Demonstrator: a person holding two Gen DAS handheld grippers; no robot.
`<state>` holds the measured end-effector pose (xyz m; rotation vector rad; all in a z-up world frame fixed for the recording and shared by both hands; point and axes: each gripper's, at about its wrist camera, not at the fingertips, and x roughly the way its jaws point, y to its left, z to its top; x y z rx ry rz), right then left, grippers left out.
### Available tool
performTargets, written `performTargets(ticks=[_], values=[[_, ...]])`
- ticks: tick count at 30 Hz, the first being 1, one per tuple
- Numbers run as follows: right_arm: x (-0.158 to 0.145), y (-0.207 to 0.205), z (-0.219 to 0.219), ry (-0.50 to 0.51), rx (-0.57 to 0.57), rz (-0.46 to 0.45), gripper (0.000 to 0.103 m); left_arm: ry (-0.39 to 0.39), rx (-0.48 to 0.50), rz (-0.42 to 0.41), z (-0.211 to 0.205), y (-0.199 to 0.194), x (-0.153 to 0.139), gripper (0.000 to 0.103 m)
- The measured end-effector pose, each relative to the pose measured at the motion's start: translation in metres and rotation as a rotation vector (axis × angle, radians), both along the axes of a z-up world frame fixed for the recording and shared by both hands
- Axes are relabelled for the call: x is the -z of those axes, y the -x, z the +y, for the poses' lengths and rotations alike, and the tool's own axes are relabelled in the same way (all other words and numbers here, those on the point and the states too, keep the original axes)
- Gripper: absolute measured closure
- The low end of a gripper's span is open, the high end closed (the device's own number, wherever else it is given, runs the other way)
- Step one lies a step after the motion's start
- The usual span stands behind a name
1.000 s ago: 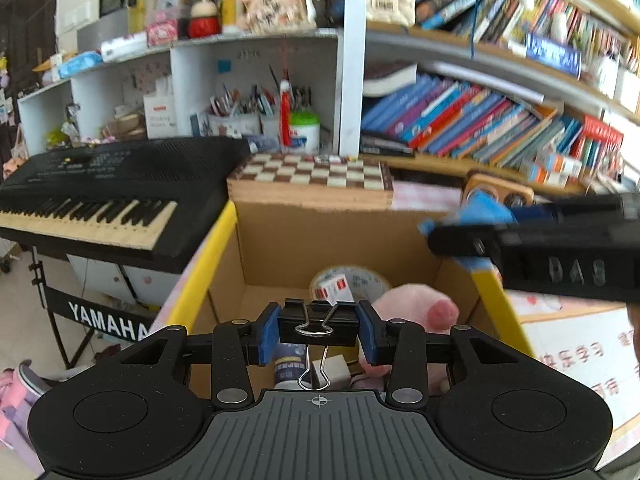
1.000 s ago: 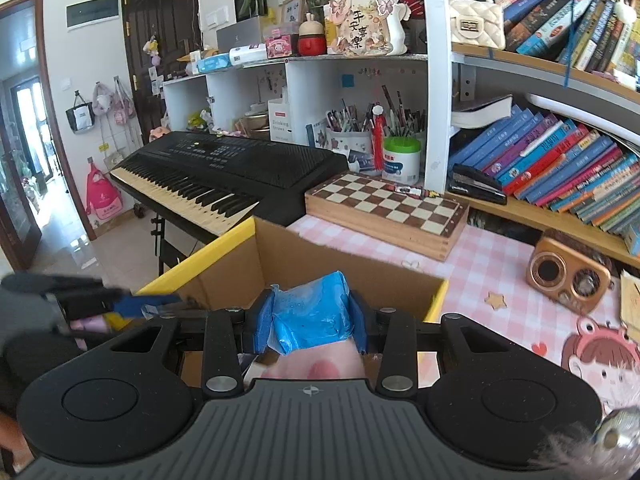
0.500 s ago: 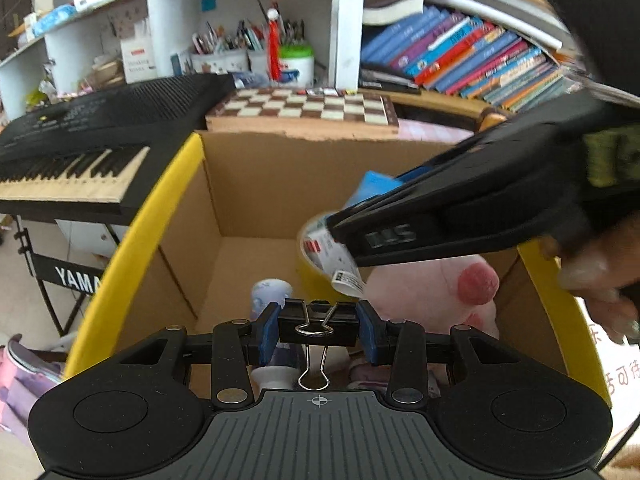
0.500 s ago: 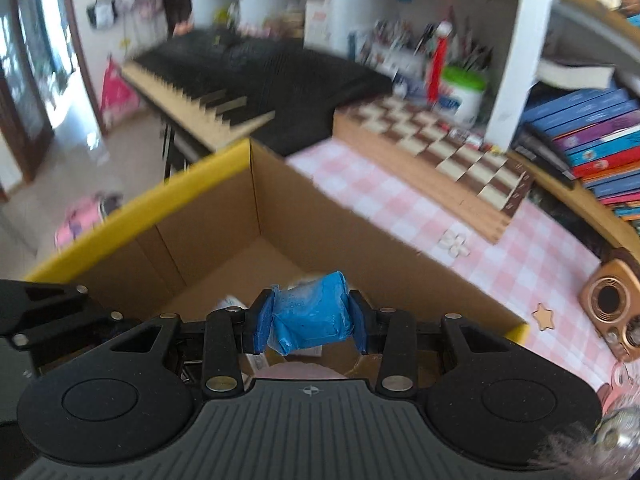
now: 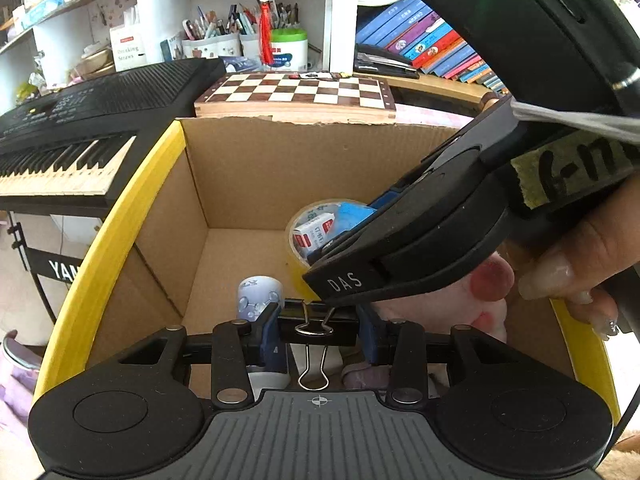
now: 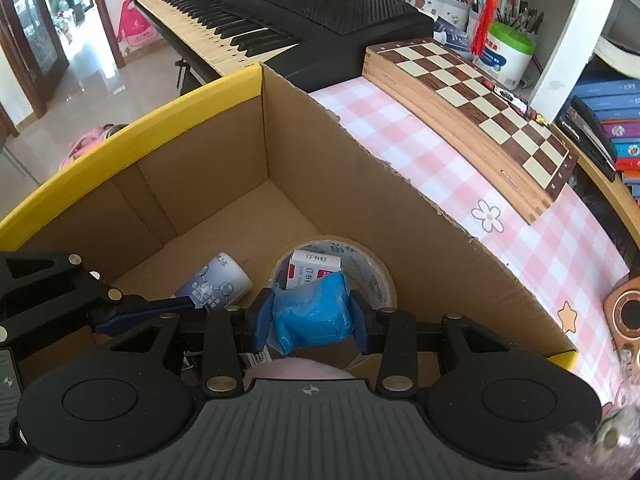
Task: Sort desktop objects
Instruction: 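Lower both tools into the yellow box and open them to release, then withdraw both open tools up out of the yellow box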
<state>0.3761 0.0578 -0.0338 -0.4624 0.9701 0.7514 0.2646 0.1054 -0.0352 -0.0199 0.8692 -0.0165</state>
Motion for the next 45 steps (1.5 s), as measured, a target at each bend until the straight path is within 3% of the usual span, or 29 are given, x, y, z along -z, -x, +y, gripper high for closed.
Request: performTargets(ticks=[6,12,21,32,45], values=[[-0.008,0.005,-0.009,-0.041,0.025,-0.048,0.056,-0.011,-0.004,-0.019,-0.002,0.006,-0.002,0.062],[-0.032,0.022,-0.032,-0.146,0.103,-0.123,0.048,-0.007,-0.012,-0.103,-0.002,0.024,-0.021,0.036],[-0.076,0.070,-0.075,-0.282,0.243,-0.254,0.048,-0.014,0.020,-0.225,-0.007,0.060,-0.054,0.021],[-0.103,0.153,-0.130,-0.350,0.427,-0.385,0.045,-0.003,-0.011,-0.361,-0.002,0.132,-0.084,0.011],[-0.090,0.267,-0.168,-0.354,0.608,-0.453,0.041,0.018,-0.043,-0.410,0.000,0.207,-0.086,0.005]])
